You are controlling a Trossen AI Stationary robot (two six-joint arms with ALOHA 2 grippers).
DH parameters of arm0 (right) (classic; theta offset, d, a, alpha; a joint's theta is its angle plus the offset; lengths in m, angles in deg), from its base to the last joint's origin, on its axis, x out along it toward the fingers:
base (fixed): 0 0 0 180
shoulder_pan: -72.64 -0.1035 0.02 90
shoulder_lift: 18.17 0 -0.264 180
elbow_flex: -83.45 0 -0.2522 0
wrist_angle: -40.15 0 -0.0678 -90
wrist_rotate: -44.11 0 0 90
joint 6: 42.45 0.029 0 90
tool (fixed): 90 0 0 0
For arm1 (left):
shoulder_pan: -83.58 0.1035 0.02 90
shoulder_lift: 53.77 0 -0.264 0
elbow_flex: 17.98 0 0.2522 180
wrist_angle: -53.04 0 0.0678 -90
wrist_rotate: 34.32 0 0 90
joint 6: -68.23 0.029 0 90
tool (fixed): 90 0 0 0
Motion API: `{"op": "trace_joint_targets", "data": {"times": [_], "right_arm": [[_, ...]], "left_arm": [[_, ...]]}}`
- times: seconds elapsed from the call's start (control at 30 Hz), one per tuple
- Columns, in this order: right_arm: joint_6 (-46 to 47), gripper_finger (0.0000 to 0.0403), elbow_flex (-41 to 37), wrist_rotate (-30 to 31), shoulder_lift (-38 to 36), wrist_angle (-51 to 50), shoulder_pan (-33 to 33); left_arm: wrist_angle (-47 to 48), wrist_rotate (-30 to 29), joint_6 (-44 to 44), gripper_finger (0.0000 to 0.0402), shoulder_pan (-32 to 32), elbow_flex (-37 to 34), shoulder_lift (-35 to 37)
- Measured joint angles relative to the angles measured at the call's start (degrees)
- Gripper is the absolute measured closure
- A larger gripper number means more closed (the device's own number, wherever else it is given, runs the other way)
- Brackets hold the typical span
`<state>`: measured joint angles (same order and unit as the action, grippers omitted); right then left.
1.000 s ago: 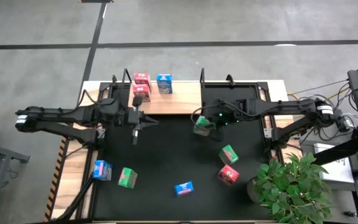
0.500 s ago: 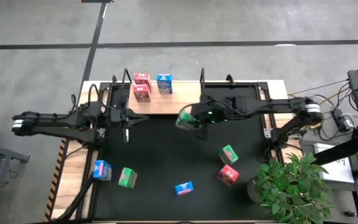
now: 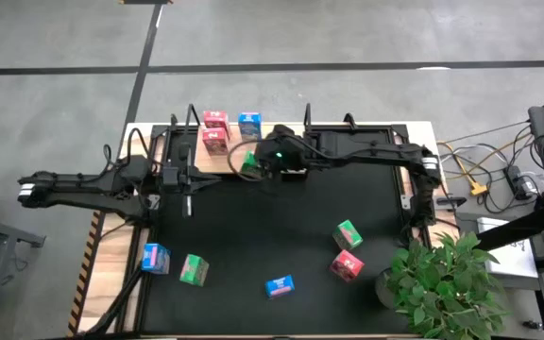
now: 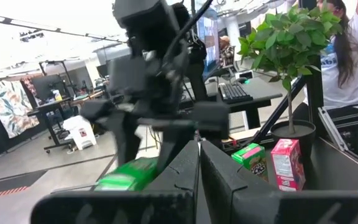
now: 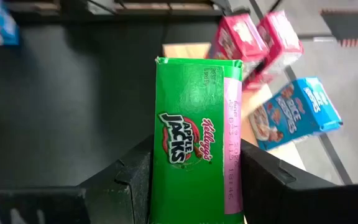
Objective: Stack cereal on shelf
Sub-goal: Put the top green cereal box on the shelf
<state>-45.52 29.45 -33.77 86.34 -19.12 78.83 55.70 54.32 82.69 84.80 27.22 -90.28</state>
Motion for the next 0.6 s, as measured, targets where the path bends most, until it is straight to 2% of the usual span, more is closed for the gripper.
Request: {"op": "trace_joint_targets", "data": {"times": [0.2,0.6], "right_arm": [[1.02,0.0229,5.66,0.03,5.82,-2.7,3.37],[3.02,0.0229,7.42,0.04,13.76,-2.18,10.06]], "left_arm": [[1.25,0.02,-0.26,0.0402,0.0,0.0,1.09],[2.18,0.04,-0.45,0.0402,-0.02,-0.03,1.77]]}}
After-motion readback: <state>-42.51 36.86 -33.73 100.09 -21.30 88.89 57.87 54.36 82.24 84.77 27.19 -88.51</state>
